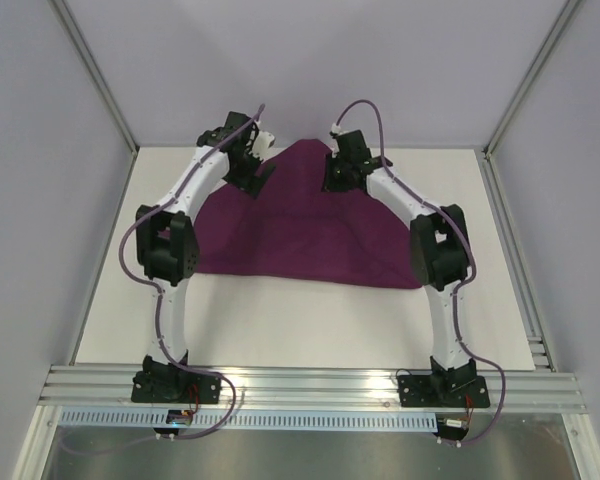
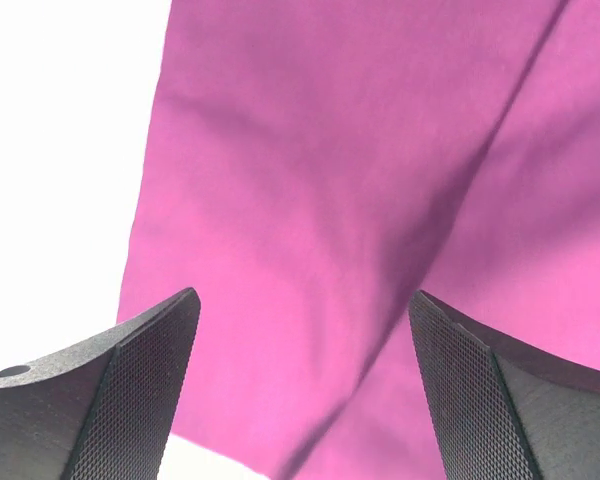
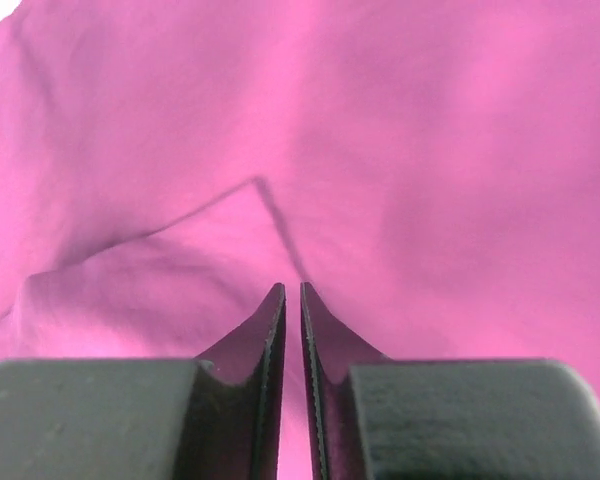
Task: Prepare the surgical pack
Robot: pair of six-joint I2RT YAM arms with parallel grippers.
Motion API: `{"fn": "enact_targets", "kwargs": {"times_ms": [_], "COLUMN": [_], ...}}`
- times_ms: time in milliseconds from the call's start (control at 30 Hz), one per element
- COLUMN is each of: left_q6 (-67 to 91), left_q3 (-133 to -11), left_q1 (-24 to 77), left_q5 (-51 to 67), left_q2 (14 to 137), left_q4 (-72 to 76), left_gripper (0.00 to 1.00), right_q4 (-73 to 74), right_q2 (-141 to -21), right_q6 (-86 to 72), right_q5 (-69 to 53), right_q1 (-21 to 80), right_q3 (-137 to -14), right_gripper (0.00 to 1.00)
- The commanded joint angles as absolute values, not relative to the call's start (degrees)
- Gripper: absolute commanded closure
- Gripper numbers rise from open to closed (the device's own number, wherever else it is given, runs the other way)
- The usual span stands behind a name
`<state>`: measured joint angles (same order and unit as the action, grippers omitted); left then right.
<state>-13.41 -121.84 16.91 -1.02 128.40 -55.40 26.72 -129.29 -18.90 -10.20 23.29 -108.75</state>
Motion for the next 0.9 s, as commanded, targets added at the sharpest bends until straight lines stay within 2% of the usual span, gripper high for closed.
{"fn": "enact_targets", "kwargs": {"times_ms": [0, 67, 100, 133, 233, 267, 433, 567, 867], "left_q6": [-14.68, -15.03, -15.2, -15.21, -15.03, -14.94, -13.98, -13.62, -13.89], "left_q3": [-116.31, -106.68, -103.57, -100.66, -90.81, -87.4, -83.32, -83.32, -84.03], "left_q1": [17.23, 17.31, 17.23, 17.23, 17.23, 17.23, 17.23, 17.23, 17.23], "left_q5": [-4.57, -3.52, -3.17, -2.9, -1.41, -0.8, 2.72, 3.34, 0.26], "left_q2": [115.86, 110.25, 108.65, 107.15, 103.72, 103.28, 105.38, 109.76, 116.02], "left_q4": [-55.55, -54.41, -53.97, -53.53, -52.39, -52.3, -51.07, -48.87, -47.2], "left_gripper": [0.06, 0.08, 0.11, 0.19, 0.37, 0.39, 0.4, 0.39, 0.39], "right_q4": [33.57, 33.84, 33.75, 33.4, 33.4, 33.22, 28.49, 21.37, 19.24], "right_q2": [-117.62, -110.79, -108.65, -106.81, -100.47, -99.24, -92.65, -93.25, -95.63], "right_q6": [-13.19, -12.4, -11.87, -11.95, -13.35, -14.06, -20.63, -24.78, -25.5], "right_q5": [5.66, 8.25, 9.65, 10.02, 9.32, 8.45, 5.99, 3.08, 5.79], "right_q1": [23.11, 23.47, 23.99, 24.43, 26.1, 26.54, 29.18, 29.01, 26.9], "right_q3": [-109.79, -101.11, -97.94, -91.47, -81.96, -79.39, -66.64, -57.59, -54.58], "right_gripper": [0.88, 0.92, 0.97, 0.99, 0.99, 1.0, 1.0, 0.99, 0.99]}}
